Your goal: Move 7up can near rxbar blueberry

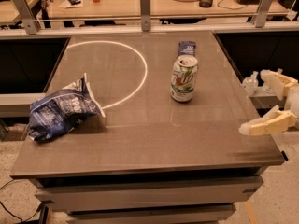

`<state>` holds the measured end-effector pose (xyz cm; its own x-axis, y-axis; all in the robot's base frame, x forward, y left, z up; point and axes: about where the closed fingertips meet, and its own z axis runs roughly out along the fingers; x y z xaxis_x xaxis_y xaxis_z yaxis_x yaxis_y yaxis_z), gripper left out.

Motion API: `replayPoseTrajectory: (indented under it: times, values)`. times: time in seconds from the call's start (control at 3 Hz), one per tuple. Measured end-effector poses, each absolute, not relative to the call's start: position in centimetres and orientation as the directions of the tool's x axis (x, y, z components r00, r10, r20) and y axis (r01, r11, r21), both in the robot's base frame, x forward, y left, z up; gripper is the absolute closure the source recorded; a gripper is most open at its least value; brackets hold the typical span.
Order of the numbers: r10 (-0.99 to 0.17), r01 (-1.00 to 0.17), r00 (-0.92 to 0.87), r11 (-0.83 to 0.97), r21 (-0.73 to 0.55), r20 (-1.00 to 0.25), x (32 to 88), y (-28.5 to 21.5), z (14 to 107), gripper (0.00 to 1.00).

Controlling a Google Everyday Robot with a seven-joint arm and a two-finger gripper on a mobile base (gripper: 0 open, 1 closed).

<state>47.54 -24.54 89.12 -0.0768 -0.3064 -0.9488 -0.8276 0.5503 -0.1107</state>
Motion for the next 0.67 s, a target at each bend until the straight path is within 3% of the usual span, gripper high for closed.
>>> replayPoseTrajectory:
  times: [0.33, 0.67]
  values:
    - [-0.162, -0.811, -0.021, 0.580, -0.078, -0.987, 47.44, -24.02, 90.77, 0.00]
    - [-0.164, -0.812, -0.023, 0.579, -0.077, -0.986, 47.45, -23.89, 90.72, 0.00]
